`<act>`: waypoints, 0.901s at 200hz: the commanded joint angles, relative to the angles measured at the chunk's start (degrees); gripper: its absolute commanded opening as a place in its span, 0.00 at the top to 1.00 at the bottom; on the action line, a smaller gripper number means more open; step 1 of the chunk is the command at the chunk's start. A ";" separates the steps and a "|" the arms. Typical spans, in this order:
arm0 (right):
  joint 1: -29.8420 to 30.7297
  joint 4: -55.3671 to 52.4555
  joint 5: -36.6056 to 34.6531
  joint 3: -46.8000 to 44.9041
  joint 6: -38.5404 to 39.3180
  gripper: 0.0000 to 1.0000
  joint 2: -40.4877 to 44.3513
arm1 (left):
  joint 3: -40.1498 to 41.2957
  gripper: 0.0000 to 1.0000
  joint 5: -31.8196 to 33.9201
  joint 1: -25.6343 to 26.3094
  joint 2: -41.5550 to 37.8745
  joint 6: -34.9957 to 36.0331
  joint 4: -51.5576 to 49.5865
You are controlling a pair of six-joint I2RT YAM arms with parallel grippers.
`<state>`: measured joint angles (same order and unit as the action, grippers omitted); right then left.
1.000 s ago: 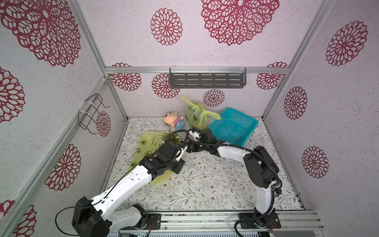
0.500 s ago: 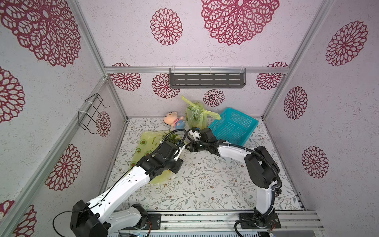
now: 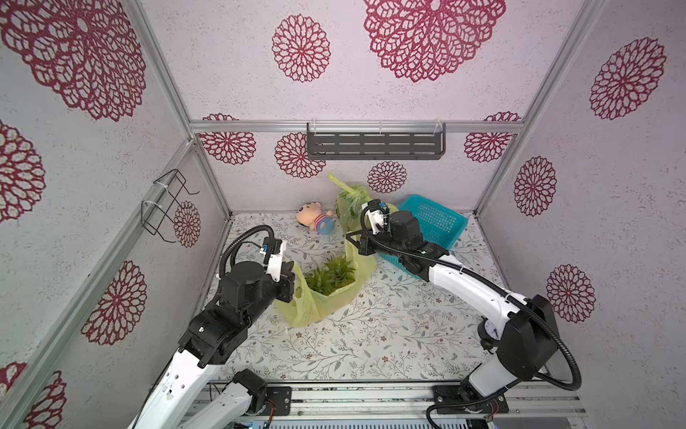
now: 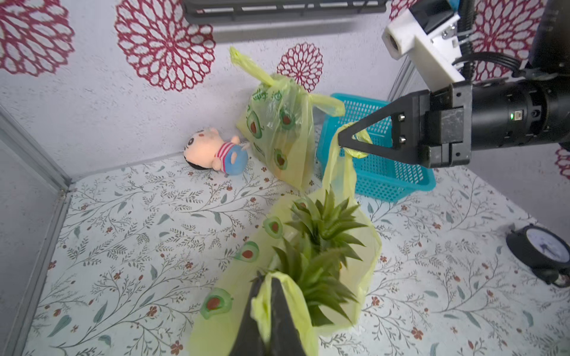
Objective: Place the pineapple into a plastic bag & tie a knot
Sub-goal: Adjust the plastic bag at the center of the board.
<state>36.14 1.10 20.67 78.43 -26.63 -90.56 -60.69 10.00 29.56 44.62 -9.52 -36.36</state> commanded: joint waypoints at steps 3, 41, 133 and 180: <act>-2.31 0.21 -3.90 6.04 3.27 1.00 4.61 | -4.42 1.00 3.63 -1.54 0.97 0.39 7.51; -4.05 -1.32 -6.29 11.14 6.64 1.00 7.46 | -15.12 1.00 3.90 -4.07 7.49 3.47 8.14; -5.29 1.27 -5.99 4.40 7.31 1.00 13.15 | -21.88 1.00 -8.71 -14.82 16.43 0.60 9.92; -5.29 3.72 -3.42 -6.07 5.43 1.00 16.76 | -2.82 1.00 -16.99 -16.72 8.93 -6.91 17.41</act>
<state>31.27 -1.13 15.81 73.71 -20.08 -77.14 -69.28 -0.30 13.65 57.25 -11.51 -26.44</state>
